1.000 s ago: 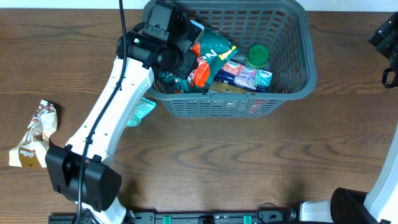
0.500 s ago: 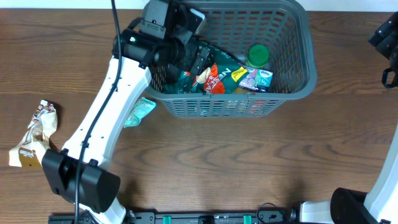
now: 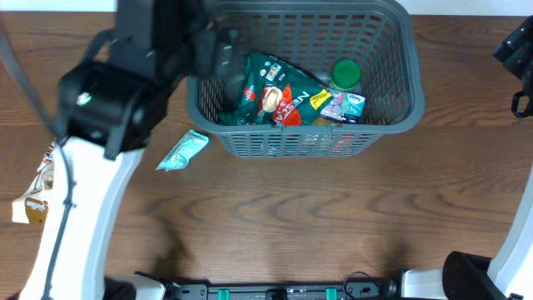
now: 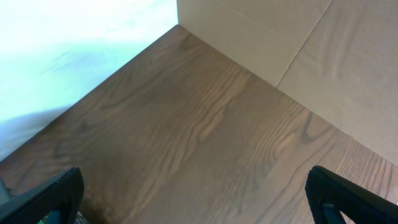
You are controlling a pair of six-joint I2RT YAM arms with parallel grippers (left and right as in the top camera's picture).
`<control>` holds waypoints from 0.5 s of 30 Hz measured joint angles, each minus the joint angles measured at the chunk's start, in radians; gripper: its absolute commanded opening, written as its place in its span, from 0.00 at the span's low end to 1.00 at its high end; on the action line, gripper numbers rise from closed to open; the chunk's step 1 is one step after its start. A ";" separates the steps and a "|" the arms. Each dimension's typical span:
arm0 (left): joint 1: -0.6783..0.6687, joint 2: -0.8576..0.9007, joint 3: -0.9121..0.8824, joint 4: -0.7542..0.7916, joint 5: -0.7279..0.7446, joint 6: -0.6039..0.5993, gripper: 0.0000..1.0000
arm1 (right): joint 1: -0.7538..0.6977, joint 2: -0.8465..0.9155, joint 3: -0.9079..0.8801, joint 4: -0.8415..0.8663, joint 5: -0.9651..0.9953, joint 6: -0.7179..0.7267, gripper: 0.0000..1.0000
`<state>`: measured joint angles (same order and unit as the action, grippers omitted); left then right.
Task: Pack container
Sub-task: 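Move the left gripper to the mint-green wipes pouch and grasp it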
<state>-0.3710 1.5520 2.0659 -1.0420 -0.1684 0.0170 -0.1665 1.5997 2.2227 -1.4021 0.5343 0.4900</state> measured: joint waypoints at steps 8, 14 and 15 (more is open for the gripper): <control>0.178 -0.007 -0.001 -0.334 -0.182 -0.251 0.99 | 0.000 0.000 0.000 0.000 0.000 0.000 0.99; 0.289 0.004 -0.053 -0.411 -0.165 -0.364 1.00 | 0.000 0.000 0.000 0.000 0.000 0.000 0.99; 0.298 0.005 -0.077 -0.412 -0.155 -0.373 0.99 | 0.000 0.000 0.000 0.000 0.000 0.000 0.99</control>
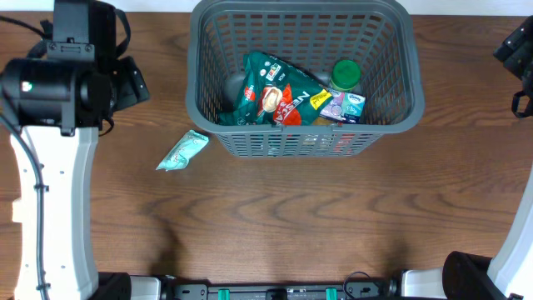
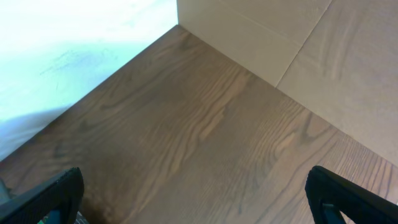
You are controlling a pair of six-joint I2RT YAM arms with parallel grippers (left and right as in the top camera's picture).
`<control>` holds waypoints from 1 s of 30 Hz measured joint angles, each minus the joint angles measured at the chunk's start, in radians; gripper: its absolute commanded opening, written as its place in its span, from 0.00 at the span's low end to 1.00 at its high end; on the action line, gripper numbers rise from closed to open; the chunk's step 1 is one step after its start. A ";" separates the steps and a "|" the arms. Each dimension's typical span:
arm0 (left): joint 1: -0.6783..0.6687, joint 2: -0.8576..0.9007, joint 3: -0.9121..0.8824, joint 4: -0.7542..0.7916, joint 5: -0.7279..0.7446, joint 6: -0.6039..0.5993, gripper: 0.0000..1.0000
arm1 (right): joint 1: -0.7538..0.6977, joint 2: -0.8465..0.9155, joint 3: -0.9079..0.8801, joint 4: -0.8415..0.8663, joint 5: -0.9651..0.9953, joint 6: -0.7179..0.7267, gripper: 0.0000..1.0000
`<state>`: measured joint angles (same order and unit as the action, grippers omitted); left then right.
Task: Pack container
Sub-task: 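Move the left gripper to the mint-green wipes pouch and grasp it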
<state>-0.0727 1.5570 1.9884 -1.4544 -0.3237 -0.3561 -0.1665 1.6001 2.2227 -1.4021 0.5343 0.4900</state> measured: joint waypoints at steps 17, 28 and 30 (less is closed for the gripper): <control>0.013 0.018 -0.628 0.378 0.209 0.089 0.95 | 0.000 0.000 0.000 0.000 0.000 0.000 0.99; 0.013 0.018 -0.914 0.616 0.350 0.289 0.95 | 0.000 0.000 0.000 0.000 0.000 0.000 0.99; 0.013 0.018 -0.960 0.655 0.353 0.322 0.95 | 0.000 0.000 0.000 0.000 0.000 0.000 0.99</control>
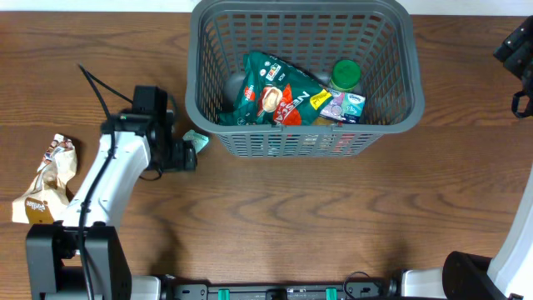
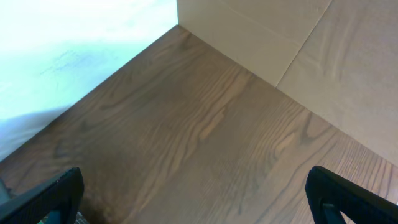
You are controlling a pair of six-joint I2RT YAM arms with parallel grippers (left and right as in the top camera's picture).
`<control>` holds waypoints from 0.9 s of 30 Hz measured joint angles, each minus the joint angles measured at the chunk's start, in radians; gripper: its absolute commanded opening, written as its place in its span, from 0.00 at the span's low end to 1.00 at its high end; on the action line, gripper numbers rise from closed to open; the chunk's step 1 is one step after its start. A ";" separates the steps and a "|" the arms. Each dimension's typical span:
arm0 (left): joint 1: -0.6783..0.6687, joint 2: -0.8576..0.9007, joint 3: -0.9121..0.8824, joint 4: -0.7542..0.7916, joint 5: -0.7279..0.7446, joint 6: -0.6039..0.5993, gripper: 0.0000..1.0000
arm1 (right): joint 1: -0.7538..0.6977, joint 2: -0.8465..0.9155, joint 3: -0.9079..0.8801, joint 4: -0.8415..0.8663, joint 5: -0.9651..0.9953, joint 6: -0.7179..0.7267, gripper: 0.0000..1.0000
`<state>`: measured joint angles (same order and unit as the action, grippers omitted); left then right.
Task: Pack container
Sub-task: 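Move the left gripper to the mint-green wipes pouch and grasp it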
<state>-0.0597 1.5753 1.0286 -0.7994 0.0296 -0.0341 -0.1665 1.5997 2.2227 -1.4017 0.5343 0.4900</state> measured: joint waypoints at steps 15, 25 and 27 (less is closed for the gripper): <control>0.000 0.000 -0.072 0.182 0.046 0.169 1.00 | 0.000 0.000 0.000 0.000 0.000 0.000 0.99; 0.000 0.000 -0.072 0.230 0.060 0.217 0.99 | 0.000 0.000 0.000 0.000 0.000 0.000 0.99; 0.000 0.002 -0.072 0.251 0.065 0.219 0.99 | 0.000 0.000 0.000 0.000 0.000 0.000 0.99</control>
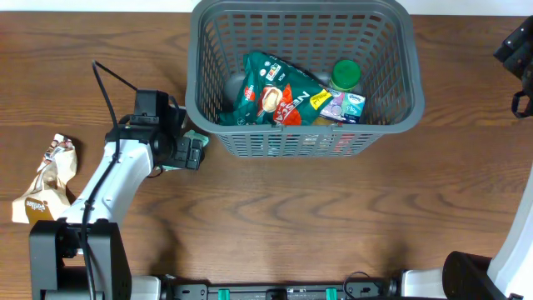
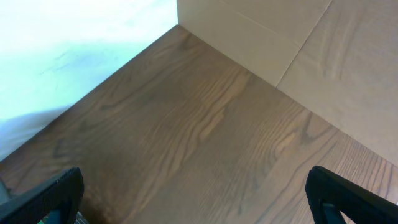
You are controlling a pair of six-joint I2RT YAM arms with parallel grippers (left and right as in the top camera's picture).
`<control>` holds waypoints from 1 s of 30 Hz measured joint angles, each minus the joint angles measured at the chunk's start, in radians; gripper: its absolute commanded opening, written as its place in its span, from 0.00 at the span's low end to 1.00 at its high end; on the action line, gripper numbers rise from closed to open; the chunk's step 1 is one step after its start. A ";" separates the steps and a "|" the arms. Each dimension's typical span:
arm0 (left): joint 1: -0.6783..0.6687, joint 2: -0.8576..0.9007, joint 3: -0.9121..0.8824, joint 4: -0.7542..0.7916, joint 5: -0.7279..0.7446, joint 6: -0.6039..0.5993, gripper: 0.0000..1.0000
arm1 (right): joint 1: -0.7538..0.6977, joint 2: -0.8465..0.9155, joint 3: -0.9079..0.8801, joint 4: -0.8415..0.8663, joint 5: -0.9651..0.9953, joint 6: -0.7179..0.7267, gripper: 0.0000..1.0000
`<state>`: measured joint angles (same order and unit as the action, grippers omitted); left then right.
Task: Pack container
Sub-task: 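Move the left gripper to the mint-green wipes pouch and grasp it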
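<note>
The grey basket [image 1: 291,143] stands at the table's far middle. It holds a green chip bag [image 1: 271,92], a green-lidded jar [image 1: 346,73] and small packets [image 1: 347,104]. My left gripper [image 1: 193,152] is low at the basket's front left corner, over a teal packet [image 1: 195,133] of which only a corner shows. Whether the fingers are closed on it cannot be told. My right gripper [image 1: 518,52] hangs at the right edge. In the wrist view my right gripper [image 2: 193,183] is open over bare wood.
A crumpled brown snack bag [image 1: 46,179] lies near the left edge of the table. A black cable loops from the left arm toward the far left. Past the table's corner in the right wrist view is a beige floor [image 2: 323,68].
My left gripper has shifted a little to the right, closer to the basket's corner, still on the teal packet. The right arm has not moved.
My left arm was first over the basket's left side, with the teal packet lying free beside the basket. Then the arm was out at the far left. Then its gripper was down on the packet, where it still is.
</note>
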<state>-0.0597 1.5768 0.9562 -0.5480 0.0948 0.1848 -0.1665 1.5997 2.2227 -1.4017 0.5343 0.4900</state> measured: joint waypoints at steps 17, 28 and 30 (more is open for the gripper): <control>0.000 0.169 0.000 0.039 0.031 0.003 0.58 | 0.000 0.000 0.000 0.000 0.000 0.000 0.99; 0.000 0.167 0.000 0.056 0.033 0.002 0.06 | 0.000 0.000 0.000 0.000 0.000 0.000 0.99; 0.000 0.166 0.007 0.039 0.029 -0.005 0.06 | 0.000 0.000 0.000 0.000 0.000 0.000 0.99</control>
<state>-0.0601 1.7428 0.9634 -0.5087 0.1238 0.1795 -0.1665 1.5997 2.2227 -1.4021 0.5343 0.4900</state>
